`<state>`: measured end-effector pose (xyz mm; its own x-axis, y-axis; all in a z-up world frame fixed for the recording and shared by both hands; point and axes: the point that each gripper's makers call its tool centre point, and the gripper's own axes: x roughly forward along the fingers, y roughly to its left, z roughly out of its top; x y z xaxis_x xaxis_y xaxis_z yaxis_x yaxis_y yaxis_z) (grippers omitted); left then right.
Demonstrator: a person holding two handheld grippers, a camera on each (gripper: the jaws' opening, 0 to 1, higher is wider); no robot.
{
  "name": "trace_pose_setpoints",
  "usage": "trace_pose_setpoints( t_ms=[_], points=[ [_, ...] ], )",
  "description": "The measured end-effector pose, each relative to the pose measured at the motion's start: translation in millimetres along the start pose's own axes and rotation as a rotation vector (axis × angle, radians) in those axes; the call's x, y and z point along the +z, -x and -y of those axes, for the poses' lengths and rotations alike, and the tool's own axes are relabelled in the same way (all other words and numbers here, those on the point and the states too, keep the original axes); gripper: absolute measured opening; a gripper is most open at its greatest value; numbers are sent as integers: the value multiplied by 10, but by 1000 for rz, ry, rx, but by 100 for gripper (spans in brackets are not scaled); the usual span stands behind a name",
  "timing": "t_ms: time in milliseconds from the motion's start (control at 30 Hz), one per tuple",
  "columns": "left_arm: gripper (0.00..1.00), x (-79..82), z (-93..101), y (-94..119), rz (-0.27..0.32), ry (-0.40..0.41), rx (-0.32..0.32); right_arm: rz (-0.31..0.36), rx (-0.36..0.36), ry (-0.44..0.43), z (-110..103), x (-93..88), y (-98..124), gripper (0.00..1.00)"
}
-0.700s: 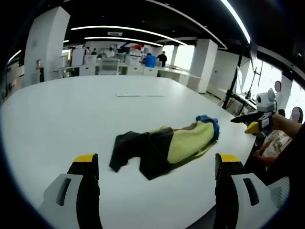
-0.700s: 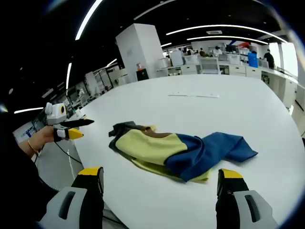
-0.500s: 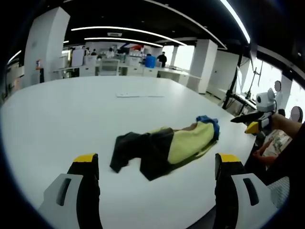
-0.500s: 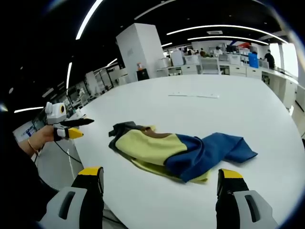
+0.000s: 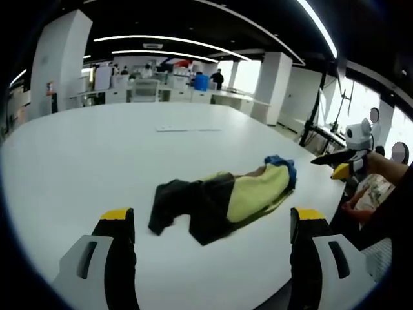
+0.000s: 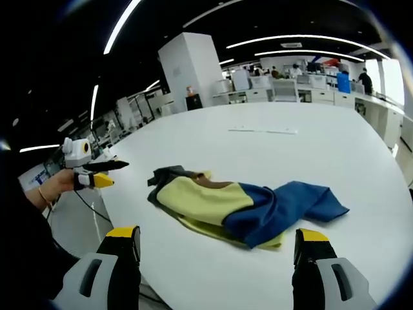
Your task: Fold the garment on the visible template until the final outline fits inside the template.
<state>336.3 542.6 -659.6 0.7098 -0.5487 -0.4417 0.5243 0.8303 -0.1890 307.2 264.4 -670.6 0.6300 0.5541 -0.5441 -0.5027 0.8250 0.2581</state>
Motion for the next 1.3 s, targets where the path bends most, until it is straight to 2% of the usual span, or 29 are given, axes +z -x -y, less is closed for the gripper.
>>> trace_pose_setpoints(
  t_ms=[200, 600, 800, 967, 1300],
  points=[
    [97, -9, 22, -1, 1, -7, -6, 2, 0, -5, 10, -5, 2, 99],
    [92, -5, 28, 8, 6, -15, -16, 20, -8, -5, 23, 16, 11, 92],
    [88, 46, 33, -23, 17, -26, -37, 22, -5, 11, 55, 35, 2, 86],
    [82, 116, -31, -109, 44, -40, -41, 24, 3, 18, 127, 87, -39, 80],
    [68, 196, -72, -352, 54, -51, -109, 22, -8, 42, 358, 224, -234, 60]
  ],
)
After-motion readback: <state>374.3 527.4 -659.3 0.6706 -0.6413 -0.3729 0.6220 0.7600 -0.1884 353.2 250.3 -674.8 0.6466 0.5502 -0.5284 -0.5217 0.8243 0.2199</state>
